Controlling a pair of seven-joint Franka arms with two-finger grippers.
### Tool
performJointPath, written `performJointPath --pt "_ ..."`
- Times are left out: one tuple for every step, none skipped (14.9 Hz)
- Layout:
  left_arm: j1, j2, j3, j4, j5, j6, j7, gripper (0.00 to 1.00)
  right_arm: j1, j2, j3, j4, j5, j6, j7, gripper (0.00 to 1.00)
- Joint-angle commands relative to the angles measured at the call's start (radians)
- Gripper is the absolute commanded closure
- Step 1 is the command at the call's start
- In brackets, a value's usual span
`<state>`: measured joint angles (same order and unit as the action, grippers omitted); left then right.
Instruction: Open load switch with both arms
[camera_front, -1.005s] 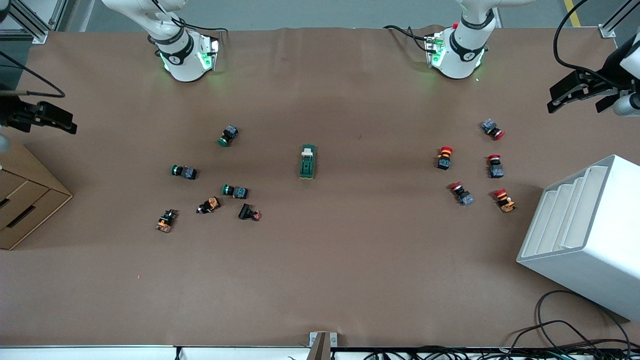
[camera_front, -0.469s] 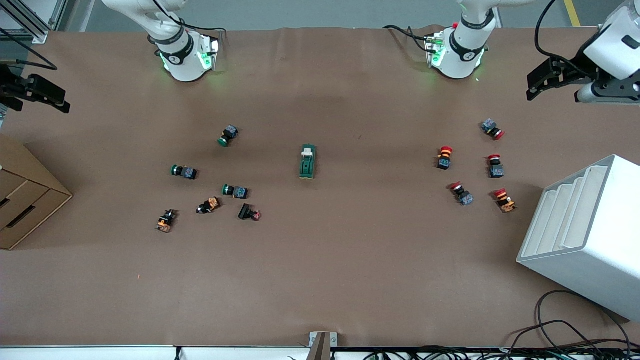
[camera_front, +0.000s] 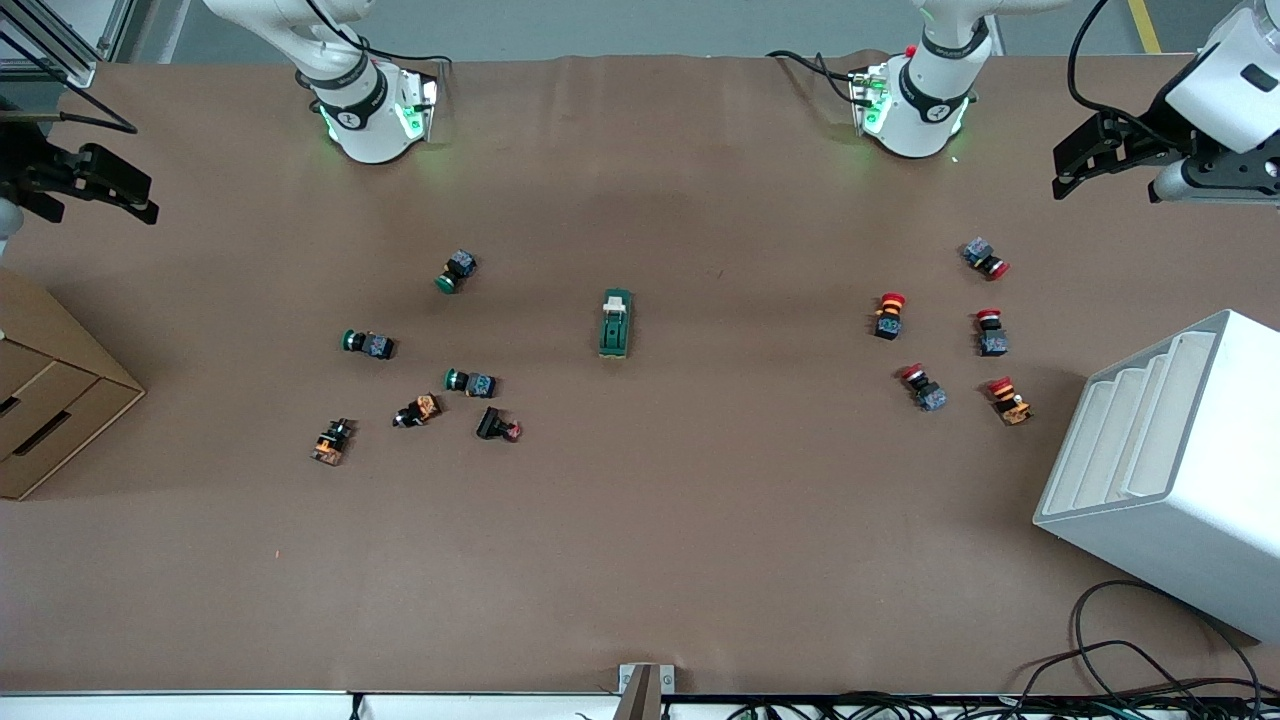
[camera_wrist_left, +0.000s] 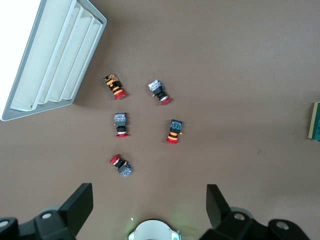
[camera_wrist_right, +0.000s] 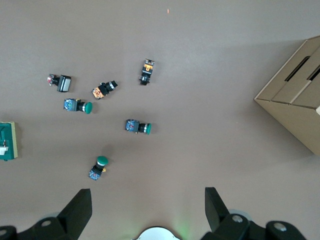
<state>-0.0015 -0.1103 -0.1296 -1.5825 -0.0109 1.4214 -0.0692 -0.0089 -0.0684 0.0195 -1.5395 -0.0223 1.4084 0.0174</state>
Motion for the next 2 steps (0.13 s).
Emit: performJointPath --pt "0.005 -0.003 0.002 0.002 0.005 0.008 0.003 0.00 -0.017 -0.034 0.000 -0.037 0.044 0.032 -0.008 0.00" --pt "0.002 0.007 0.002 0.021 0.005 0.007 0.003 0.00 -0.019 -0.033 0.000 -0.037 0.047 0.038 -0.008 0.00"
